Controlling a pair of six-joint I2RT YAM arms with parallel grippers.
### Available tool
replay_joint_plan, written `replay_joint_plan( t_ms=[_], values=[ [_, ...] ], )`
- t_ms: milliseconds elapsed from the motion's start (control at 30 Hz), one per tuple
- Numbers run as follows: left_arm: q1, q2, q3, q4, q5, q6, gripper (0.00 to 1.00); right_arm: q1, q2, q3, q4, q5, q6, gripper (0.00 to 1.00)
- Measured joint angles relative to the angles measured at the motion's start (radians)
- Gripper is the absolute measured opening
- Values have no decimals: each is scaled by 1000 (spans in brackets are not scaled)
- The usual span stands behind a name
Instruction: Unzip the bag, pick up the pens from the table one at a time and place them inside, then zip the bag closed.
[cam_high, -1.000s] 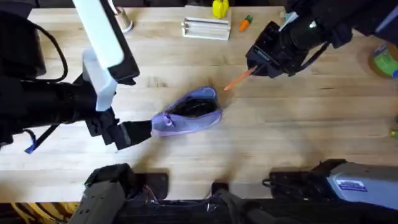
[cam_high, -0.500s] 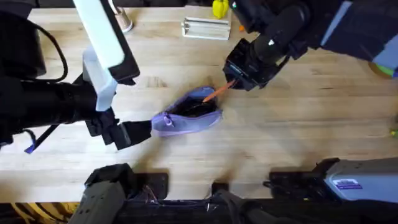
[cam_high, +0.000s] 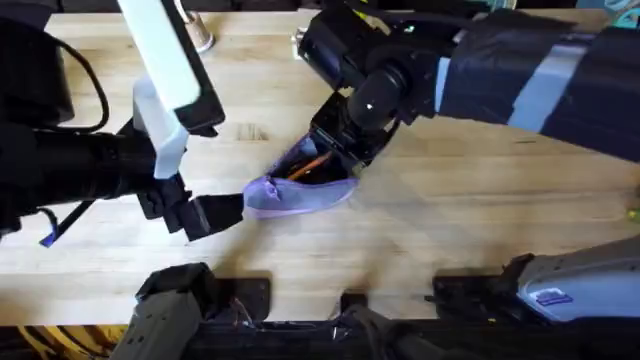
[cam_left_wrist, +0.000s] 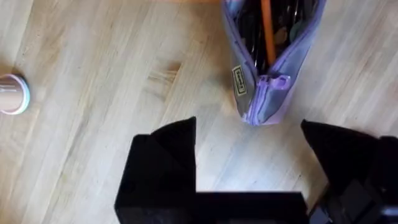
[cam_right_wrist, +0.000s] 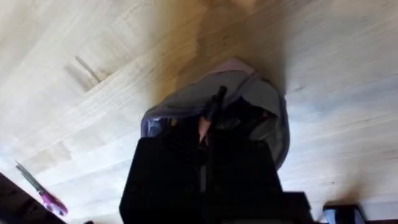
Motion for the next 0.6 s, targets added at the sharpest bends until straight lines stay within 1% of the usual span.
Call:
replay_joint_plan(
  t_ms=[200, 433, 600],
  values=[
    [0, 0, 0, 0, 0, 0, 994, 18, 7, 0, -9, -56, 20, 35],
    [0, 0, 0, -1, 0, 0, 993, 32, 13, 0, -1, -67, 98, 35],
    [0, 0, 0, -1, 0, 0, 993, 60, 69, 0, 2, -67, 125, 33]
  ],
)
